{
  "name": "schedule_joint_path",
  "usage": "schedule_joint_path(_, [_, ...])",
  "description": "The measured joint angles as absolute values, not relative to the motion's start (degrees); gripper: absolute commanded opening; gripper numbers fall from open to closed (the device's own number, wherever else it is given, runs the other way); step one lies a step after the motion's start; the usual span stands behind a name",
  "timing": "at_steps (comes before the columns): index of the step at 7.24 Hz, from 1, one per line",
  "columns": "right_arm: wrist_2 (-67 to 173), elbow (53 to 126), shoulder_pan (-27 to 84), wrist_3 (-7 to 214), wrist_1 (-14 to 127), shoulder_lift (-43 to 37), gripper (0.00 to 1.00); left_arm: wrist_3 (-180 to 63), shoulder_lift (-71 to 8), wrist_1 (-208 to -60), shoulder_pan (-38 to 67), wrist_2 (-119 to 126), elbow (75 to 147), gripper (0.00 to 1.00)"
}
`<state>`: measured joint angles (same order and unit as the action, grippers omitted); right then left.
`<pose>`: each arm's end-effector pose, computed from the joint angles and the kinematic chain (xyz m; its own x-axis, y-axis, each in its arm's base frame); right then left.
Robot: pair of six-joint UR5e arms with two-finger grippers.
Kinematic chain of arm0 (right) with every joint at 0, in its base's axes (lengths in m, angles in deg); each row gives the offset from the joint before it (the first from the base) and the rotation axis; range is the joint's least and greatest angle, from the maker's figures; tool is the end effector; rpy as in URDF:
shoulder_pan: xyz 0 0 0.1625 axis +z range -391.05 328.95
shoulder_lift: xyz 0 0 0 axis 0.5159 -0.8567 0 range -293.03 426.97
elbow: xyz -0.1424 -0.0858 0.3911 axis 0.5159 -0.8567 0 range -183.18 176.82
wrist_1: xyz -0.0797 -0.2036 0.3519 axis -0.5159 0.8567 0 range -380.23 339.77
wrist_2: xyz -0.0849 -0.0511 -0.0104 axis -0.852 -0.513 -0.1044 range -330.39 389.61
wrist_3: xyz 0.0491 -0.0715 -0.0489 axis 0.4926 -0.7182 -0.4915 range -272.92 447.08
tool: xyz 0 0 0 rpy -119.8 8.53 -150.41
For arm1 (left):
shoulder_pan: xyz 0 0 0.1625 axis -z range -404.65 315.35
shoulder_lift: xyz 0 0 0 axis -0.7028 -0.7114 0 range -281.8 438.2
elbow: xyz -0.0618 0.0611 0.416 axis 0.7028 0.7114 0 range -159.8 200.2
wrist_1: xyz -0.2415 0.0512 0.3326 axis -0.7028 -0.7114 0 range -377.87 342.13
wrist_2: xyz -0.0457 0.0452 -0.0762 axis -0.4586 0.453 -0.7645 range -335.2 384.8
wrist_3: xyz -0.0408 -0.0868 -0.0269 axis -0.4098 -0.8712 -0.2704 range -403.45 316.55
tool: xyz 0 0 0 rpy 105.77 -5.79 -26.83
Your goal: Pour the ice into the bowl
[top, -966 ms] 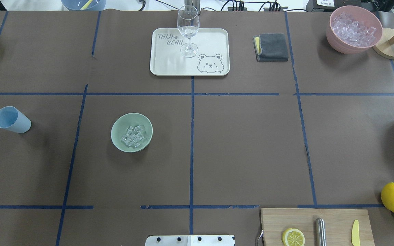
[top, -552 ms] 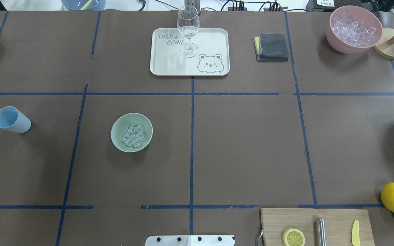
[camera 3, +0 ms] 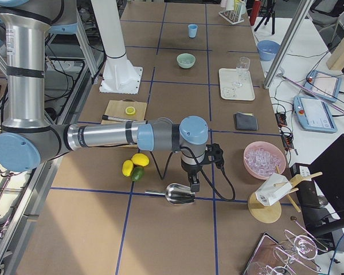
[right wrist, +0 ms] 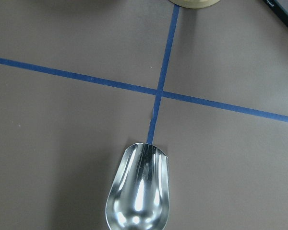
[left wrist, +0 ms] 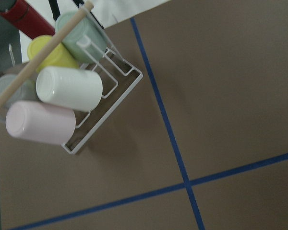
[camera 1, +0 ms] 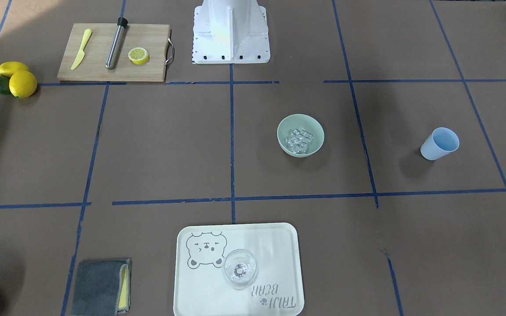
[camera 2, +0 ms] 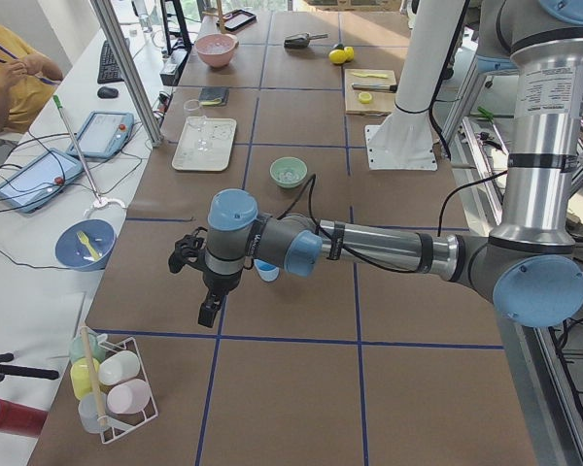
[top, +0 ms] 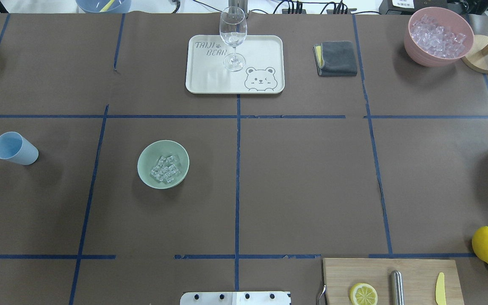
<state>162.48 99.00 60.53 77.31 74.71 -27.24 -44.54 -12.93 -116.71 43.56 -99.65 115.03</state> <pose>0.0783 -0.4586 0.5994 0.7277 -0.1850 0.6604 0.0972 0.9810 0.1676 -0.0607 -0.5179 0.6006 0.8202 0.1517 -0.5516 -0.0145 0.9694 0.2451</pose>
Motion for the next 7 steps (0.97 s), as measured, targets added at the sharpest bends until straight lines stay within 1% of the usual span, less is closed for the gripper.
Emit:
schedule_joint_path(1, [164.02,99.02,60.53,77.29,74.75,-27.2,1.0,-44.55,-12.52,-113.47,44.6,-103.78,113.04,1.0])
schedule_joint_path(3, [166.43,99.85,60.48,77.31,74.91,-26.81,1.0,-44.34,-10.84,-111.96,46.34,-112.31,109.83,1.0])
schedule_joint_path(5, [166.81,104.57,58.1,77.68,74.81,-26.52,1.0,-44.19,-10.59,-111.78,46.53,-113.69,110.31,1.0])
schedule_joint_path(7, [166.86,109.21,51.87,84.13,74.67,-24.51,1.0,-44.1,-11.12,-111.49,46.29,-112.6,111.47,1.0])
